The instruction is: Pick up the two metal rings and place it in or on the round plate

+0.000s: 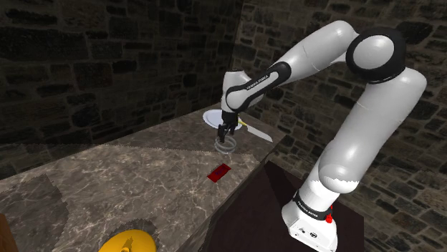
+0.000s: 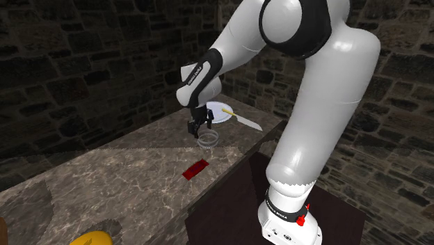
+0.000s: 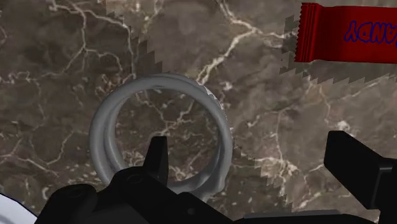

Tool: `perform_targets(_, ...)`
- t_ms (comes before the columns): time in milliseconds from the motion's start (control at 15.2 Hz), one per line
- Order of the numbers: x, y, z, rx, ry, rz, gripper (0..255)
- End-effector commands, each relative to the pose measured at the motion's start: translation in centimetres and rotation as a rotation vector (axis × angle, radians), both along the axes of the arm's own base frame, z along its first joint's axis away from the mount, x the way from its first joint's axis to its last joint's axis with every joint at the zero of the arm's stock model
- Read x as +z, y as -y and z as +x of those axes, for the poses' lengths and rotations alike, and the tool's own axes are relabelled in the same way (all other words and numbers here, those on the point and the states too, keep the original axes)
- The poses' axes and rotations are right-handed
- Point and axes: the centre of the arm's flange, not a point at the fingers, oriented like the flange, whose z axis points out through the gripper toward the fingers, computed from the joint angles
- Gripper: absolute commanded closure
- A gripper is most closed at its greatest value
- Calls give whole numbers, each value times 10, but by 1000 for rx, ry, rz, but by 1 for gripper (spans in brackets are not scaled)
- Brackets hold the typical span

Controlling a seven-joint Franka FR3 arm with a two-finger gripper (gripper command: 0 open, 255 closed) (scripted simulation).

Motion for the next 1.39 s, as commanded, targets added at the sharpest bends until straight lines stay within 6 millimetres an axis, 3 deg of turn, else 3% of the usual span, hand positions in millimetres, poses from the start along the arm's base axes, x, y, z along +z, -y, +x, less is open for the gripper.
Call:
perform_targets(0,-19,2,13,-2,3,-2,0)
perform_targets(198,-43,3,30,-5,6,-3,0)
perform_targets(660,-83,6,26,-5,6,-3,0)
perform_targets(1188,-83,6,26,-5,6,-3,0)
perform_targets(1254,-83,6,26,-5,6,-3,255)
perform_targets(1320,-83,6,26,-5,6,-3,255)
